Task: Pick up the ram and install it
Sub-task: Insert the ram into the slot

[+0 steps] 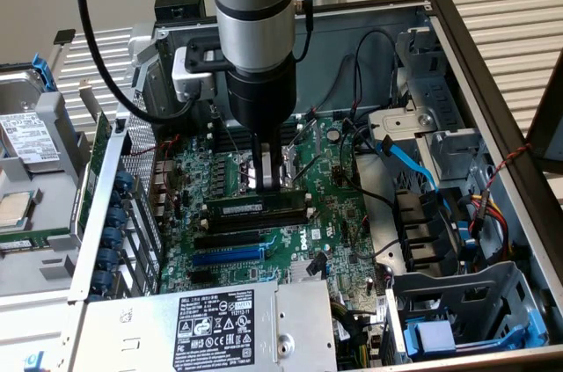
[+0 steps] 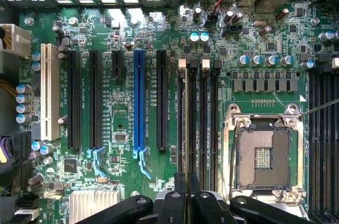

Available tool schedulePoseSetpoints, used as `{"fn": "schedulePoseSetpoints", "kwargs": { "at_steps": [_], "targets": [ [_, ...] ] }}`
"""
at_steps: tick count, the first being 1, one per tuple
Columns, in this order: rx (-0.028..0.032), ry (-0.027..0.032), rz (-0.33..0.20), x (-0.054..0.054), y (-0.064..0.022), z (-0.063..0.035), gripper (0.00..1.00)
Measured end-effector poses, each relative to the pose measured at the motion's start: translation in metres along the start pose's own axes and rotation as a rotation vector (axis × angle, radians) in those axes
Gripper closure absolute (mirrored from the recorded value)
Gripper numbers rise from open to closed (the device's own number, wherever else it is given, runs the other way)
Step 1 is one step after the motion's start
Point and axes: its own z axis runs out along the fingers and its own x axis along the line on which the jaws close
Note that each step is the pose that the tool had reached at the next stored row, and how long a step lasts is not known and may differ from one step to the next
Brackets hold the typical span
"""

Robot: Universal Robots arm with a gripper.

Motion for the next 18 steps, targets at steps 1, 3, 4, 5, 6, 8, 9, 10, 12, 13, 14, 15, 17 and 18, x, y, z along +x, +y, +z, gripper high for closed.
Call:
{"fn": "schedulePoseSetpoints", "kwargs": {
  "at_steps": [1,3,4,5,6,8,9,10,12,13,14,15,17,18],
  "targets": [
    [0.0000,0.0001,0.000,0.0001,0.0000,-0.0001,0.87],
    [0.0000,0.0002,0.000,0.0002,0.0000,0.0000,0.87],
    [0.0000,0.0003,0.000,0.0002,0.0000,0.0000,0.87],
    [-0.0001,0.0003,0.000,0.0002,0.0000,0.0000,0.87],
    [-0.0001,0.0003,0.000,0.0002,0.0000,0.0001,0.87],
    [0.0004,0.0004,0.000,0.0003,0.0002,0.0002,0.87],
    [0.0007,0.0004,0.000,0.0003,0.0002,0.0005,0.87],
    [0.0010,0.0004,0.000,0.0002,0.0003,0.0007,0.87],
    [0.0026,0.0009,0.000,0.0003,0.0005,0.0012,0.87],
    [0.0038,0.0021,0.000,0.0004,0.0009,0.0014,0.87],
    [0.0038,0.0024,0.000,0.0004,0.0010,0.0015,0.87],
    [0.0038,0.0025,0.000,0.0004,0.0011,0.0016,0.87],
    [0.0039,0.0025,0.000,0.0004,0.0013,0.0019,0.87],
    [0.0039,0.0026,0.000,0.0004,0.0013,0.0020,0.87]
  ]
}}
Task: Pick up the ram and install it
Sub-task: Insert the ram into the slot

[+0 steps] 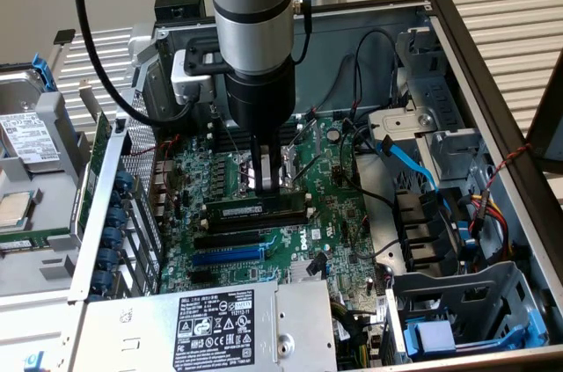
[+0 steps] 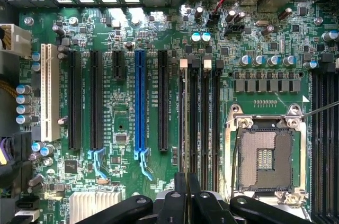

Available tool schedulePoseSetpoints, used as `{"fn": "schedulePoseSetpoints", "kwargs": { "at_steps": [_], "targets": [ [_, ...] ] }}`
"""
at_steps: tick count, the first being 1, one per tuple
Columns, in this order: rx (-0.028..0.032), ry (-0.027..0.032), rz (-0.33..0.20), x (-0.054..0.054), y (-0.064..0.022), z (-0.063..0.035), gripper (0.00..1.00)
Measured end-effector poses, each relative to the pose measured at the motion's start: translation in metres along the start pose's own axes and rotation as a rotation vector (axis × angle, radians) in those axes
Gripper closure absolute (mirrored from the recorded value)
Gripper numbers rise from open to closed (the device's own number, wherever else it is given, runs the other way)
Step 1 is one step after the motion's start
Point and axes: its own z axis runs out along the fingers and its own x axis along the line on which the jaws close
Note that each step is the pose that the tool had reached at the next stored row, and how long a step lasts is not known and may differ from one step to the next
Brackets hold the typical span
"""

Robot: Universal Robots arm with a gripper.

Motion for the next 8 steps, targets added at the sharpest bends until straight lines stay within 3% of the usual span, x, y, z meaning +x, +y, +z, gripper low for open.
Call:
{"fn": "schedulePoseSetpoints", "kwargs": {
  "at_steps": [8],
  "targets": [
    [0.0002,0.0000,0.000,0.0000,0.0004,0.0010,0.87]
  ]
}}
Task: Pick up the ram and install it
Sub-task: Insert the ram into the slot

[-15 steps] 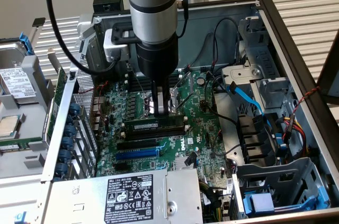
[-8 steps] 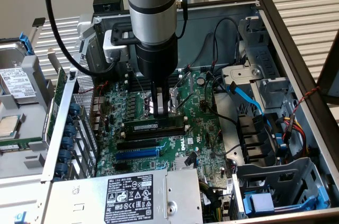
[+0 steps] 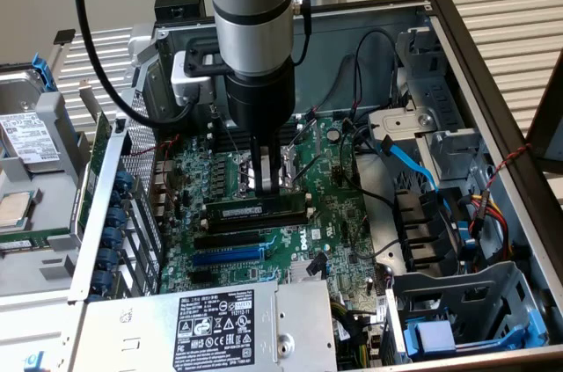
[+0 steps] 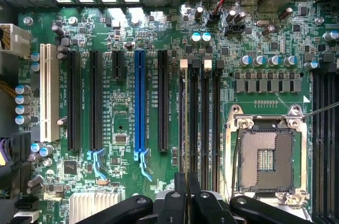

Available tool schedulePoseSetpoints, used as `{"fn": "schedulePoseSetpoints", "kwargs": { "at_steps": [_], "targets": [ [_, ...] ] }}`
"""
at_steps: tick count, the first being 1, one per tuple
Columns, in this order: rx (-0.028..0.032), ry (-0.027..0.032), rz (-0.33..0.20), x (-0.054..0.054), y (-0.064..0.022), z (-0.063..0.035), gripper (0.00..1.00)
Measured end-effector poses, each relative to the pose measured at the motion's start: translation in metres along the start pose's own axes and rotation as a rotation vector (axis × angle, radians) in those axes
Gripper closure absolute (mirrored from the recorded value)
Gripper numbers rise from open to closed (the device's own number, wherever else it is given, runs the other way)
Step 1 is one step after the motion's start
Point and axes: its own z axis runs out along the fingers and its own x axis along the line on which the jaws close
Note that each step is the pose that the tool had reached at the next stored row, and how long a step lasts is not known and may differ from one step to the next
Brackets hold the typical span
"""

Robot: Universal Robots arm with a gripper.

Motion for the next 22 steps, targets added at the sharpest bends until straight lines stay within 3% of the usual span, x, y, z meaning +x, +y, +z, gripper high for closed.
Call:
{"fn": "schedulePoseSetpoints", "kwargs": {
  "at_steps": [22],
  "targets": [
    [0.0004,0.0000,0.000,-0.0012,0.0003,0.0025,0.87]
  ]
}}
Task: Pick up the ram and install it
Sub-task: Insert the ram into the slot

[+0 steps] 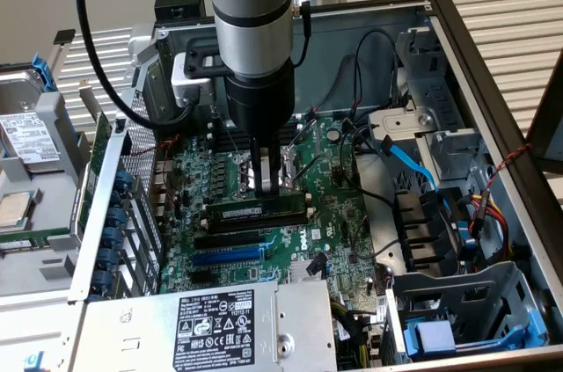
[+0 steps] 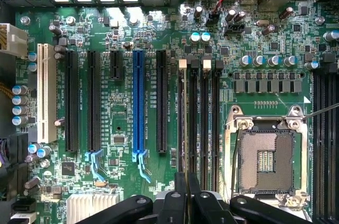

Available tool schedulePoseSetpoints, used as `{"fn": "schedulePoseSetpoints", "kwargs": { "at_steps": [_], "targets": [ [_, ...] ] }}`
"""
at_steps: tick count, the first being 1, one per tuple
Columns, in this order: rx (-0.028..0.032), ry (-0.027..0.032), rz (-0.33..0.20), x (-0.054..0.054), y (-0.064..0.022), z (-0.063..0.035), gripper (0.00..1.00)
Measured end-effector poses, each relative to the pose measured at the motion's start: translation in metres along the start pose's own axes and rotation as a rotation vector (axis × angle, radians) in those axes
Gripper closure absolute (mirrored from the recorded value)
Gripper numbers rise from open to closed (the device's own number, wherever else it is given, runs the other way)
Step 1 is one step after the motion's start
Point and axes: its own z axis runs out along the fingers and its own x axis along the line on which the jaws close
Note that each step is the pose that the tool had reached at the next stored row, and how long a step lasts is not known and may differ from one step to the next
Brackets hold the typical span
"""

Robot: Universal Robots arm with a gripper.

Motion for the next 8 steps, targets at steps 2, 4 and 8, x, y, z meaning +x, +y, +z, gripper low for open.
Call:
{"fn": "schedulePoseSetpoints", "kwargs": {
  "at_steps": [2,4,8],
  "targets": [
    [0.0006,-0.0001,0.000,0.0000,0.0000,0.0003,0.87],
    [0.0014,-0.0001,0.000,0.0000,0.0001,0.0004,0.87],
    [0.0071,-0.0004,0.000,0.0001,0.0014,0.0005,0.87]
  ]
}}
